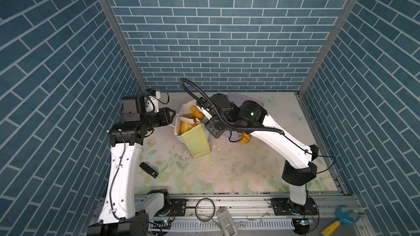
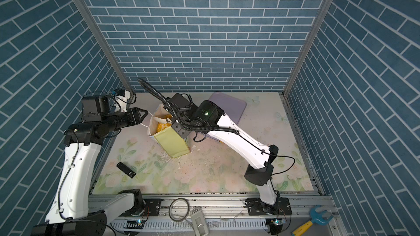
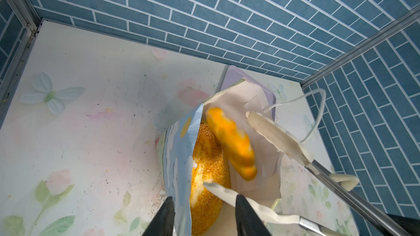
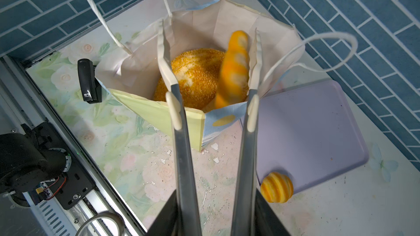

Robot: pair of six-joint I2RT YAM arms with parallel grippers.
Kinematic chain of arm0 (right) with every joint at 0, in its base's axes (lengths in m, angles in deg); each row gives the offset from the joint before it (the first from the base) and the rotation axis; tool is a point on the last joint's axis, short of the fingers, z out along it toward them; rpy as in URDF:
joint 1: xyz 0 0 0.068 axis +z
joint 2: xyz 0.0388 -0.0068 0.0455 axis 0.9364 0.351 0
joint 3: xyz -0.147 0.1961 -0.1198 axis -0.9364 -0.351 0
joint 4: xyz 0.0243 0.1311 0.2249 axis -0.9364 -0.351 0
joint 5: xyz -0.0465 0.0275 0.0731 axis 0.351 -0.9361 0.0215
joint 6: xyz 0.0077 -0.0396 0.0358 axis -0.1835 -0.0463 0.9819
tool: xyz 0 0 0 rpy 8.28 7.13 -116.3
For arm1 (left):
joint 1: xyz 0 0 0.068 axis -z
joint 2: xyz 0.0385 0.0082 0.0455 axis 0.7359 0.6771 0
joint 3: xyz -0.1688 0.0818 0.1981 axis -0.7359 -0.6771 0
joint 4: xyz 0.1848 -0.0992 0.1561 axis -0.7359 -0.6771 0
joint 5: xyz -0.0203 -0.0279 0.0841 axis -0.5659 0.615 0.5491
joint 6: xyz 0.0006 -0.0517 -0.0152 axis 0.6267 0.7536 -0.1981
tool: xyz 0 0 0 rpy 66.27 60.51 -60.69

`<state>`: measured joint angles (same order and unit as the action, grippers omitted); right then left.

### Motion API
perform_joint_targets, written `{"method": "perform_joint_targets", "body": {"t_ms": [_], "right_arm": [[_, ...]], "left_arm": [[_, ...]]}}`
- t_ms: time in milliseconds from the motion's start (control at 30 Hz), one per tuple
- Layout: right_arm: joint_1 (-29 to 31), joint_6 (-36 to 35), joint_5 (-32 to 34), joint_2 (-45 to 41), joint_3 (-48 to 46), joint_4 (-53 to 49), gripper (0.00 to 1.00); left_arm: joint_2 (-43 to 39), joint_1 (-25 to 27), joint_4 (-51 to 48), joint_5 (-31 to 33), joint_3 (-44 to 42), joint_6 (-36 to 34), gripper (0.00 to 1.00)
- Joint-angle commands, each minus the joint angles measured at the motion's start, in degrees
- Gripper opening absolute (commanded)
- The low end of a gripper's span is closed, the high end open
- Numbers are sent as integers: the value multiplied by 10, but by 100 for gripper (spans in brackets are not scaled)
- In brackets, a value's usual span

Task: Place the fake bread into the paper bag
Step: 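Lower the striped bun into the bag and open the right tongs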

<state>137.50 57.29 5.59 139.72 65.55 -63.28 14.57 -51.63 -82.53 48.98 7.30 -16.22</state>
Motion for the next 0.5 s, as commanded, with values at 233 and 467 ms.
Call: {"method": "perform_joint_targets", "body": {"t_ms": [233, 467], "right_arm": [[9, 18, 71, -42, 49, 24, 47], [-14, 44, 167, -90, 35, 1, 46]], "left_arm": [[9, -3, -3, -7, -5, -10, 46], [7, -3, 0, -14, -9, -10, 42]]}}
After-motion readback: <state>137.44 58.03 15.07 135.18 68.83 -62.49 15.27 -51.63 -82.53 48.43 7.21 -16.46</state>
